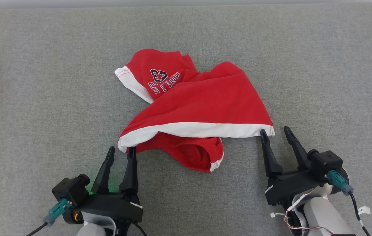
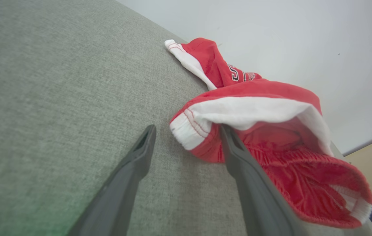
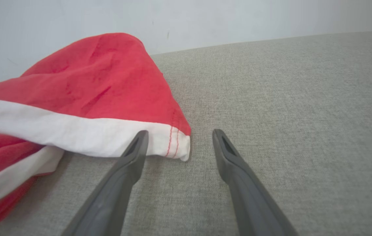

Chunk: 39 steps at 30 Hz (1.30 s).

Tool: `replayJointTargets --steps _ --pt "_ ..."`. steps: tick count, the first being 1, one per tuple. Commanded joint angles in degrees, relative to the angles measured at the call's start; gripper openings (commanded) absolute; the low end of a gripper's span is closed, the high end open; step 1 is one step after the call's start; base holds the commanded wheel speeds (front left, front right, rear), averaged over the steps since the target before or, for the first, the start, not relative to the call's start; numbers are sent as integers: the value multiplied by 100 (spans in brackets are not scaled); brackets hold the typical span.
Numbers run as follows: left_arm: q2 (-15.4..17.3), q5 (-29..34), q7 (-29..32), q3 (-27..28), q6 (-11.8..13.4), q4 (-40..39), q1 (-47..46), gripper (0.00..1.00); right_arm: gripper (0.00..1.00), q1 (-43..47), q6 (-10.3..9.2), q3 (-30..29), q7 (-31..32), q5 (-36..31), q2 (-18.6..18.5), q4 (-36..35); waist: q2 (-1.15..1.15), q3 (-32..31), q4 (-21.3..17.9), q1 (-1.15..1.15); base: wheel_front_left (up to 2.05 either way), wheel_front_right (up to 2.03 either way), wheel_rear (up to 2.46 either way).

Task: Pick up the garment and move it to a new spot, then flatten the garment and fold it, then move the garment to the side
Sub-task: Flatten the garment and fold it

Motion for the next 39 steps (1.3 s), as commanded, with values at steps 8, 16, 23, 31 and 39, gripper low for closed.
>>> replayJointTargets --steps 8,16,23,31,39 --pt "-4 79 -11 -8 -10 141 24 30 100 25 6 -3 -2 2 0 -29 0 2 -1 1 0 0 0" --pt "-6 135 -11 -22 -10 157 8 0 100 54 6 6 -1 11 -19 -53 0 -41 12 1 0 0 0" --pt "16 216 -11 -79 -10 153 115 0 100 107 6 -10 -2 -37 5 -44 0 -124 19 1 0 0 0" --pt "36 395 -13 -52 -10 128 189 0 100 161 6 -64 -1 106 28 32 0 -192 22 1 0 0 0" --pt "32 469 -14 -100 -10 115 118 0 100 -85 6 52 -1 388 -8 319 0 -95 56 1 0 0 0"
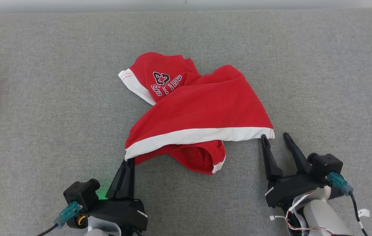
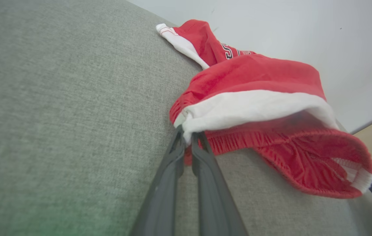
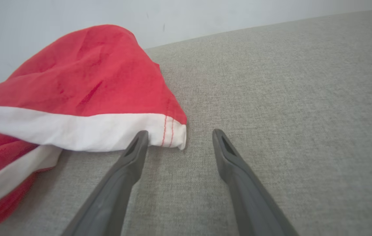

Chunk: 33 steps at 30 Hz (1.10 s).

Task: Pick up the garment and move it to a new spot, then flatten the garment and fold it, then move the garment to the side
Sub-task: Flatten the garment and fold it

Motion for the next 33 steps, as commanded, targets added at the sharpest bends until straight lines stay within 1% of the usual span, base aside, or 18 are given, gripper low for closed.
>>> replayJointTargets --steps 1,2,3,4,5,6,8,12,15,18,22,25,29,31,33 --pt "16 9 -17 -4 -10 -5 16 0 100 -61 6 1 -1 18 -2 4 0 22 10 0 0 0 0" --pt "19 37 -17 -4 -10 -1 -3 0 96 -89 6 6 -1 30 7 34 0 47 16 0 0 0 0" --pt "19 35 -16 22 -10 -9 -22 0 88 -119 6 19 -1 46 15 68 0 66 24 0 0 0 0" --pt "17 43 -17 30 -9 -12 -41 0 71 -146 6 37 -1 76 10 113 0 89 37 0 0 0 0" --pt "16 51 -17 27 -9 -15 -58 0 49 -185 6 57 -2 106 7 147 0 104 48 0 0 0 0" --pt "13 60 -16 18 -9 -14 -72 0 36 -222 6 110 -1 121 -5 208 0 119 63 0 0 0 0" --pt "12 72 -16 19 -9 -14 -95 0 0 -282 6 157 -1 158 -23 269 0 143 86 0 0 0 0" --pt "32 196 -17 101 -3 -97 -120 0 0 -285 6 106 -2 202 -53 82 0 120 118 0 0 0 0" --pt "101 365 -18 144 -3 -321 -128 0 0 -178 6 -6 -2 258 -54 -269 0 -32 88 0 0 0 0" --pt "340 648 -19 138 -2 -628 -277 0 0 -144 6 -187 -4 375 -57 -807 0 -295 40 0 0 0 0" --pt "826 1008 -19 140 -1 -1002 -656 0 0 -370 6 -267 -3 546 -162 -1587 0 -745 -30 0 0 0 0" --pt "1359 1155 -18 -22 2 -1156 -1092 0 0 -600 5 -200 -2 606 -352 -2019 0 -1195 -51 0 0 0 0" --pt "2107 1235 -18 -385 3 -1349 -1835 0 0 -1062 5 -171 -4 784 -623 -2413 0 -1709 -61 0 0 0 0" --pt "2477 1241 -18 -543 3 -1408 -2228 0 0 -1314 4 -175 -3 878 -774 -2538 0 -1807 -65 0 0 0 0" --pt "2765 1166 49 -702 3 -1391 -2657 0 0 -1574 -4 -154 -2 961 -934 -2564 0 -1827 -48 0 0 0 0"
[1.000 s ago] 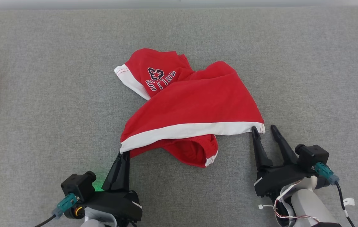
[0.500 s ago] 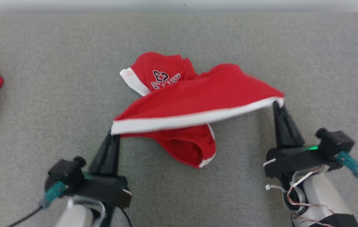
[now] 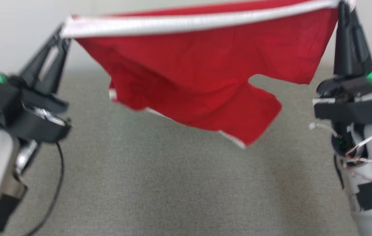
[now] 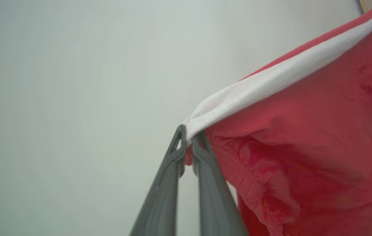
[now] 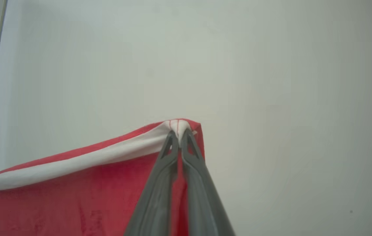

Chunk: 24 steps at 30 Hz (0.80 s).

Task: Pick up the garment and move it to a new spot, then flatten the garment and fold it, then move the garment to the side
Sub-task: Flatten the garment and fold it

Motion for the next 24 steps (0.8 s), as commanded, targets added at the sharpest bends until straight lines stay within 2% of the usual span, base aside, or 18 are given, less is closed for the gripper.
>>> replayJointTargets --steps 1,4,7,10,11,14,18,21,24 --pt "255 -63 153 -111 19 93 -355 0 0 -224 -17 19 -3 59 -207 29 0 -368 -27 1 0 0 0" --pt "482 -160 448 -403 19 266 -950 0 0 -636 -19 221 -4 76 -448 316 0 -164 -6 1 0 0 0" --pt "516 -290 910 -875 18 639 -1426 0 0 -1121 -19 583 33 182 -586 877 0 242 14 1 0 0 0" --pt "407 -324 1195 -1349 18 1120 -1913 0 0 -1738 -17 971 115 247 -686 1512 0 751 -12 1 0 0 0" --pt "407 -324 1195 -1349 18 1120 -1913 0 0 -1738 -17 971 115 247 -686 1512 0 751 -12 1 0 0 0" --pt "233 -351 1194 -1535 20 1736 -2424 0 0 -2418 -16 1314 101 154 -755 2153 0 1249 -71 1 0 0 0" --pt "27 -105 680 -1402 232 2476 -3255 0 0 -3385 -21 988 -4 -97 -795 2793 0 1633 -157 1 0 0 0" --pt "-113 83 208 -1300 482 2852 -3668 0 0 -3736 -36 329 -14 -449 -817 2577 0 1665 -154 1 0 0 0" --pt "-199 210 37 -1360 495 3096 -3586 0 0 -3457 -42 -27 -18 -620 -697 2195 0 1542 -178 1 0 0 0"
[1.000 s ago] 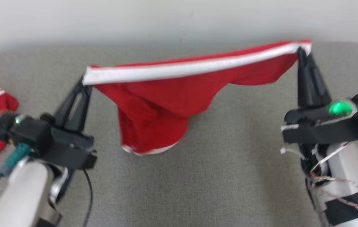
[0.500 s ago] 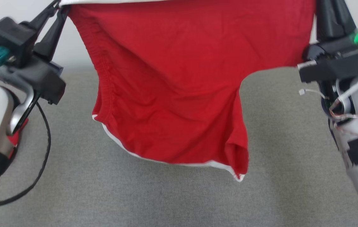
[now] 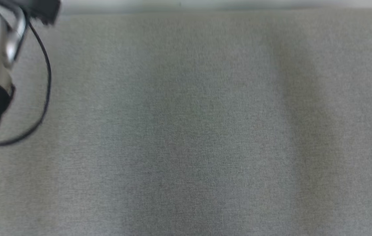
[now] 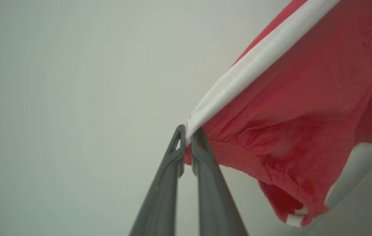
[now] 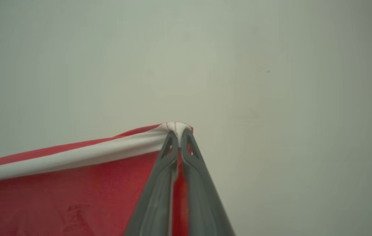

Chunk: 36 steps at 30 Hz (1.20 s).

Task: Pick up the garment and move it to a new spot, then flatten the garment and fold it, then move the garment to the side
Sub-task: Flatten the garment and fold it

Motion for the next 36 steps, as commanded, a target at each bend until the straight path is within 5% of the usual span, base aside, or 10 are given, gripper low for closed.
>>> replayJointTargets --steps 1,9,17,25,36 --pt "165 18 19 40 67 207 315 0 0 285 -72 -83 -41 -56 -51 -81 -1 136 -111 -2 0 0 0" --pt "-334 21 -10 299 398 -145 2695 0 0 2830 -59 220 -36 290 -30 -523 -1 -201 -98 -2 0 0 0" --pt "-1125 -51 -12 1030 556 -30 5224 0 0 5484 -59 88 -38 476 321 -24 -1 -702 -18 -2 0 0 0" --pt "-1629 404 3 1518 274 168 7001 0 0 7093 -65 16 -37 419 548 391 -1 -1599 203 -2 0 0 0" --pt "-1658 839 -5 1929 -3 -58 7717 0 0 7922 -72 -315 -39 272 792 204 -1 -2055 481 -2 0 0 0"
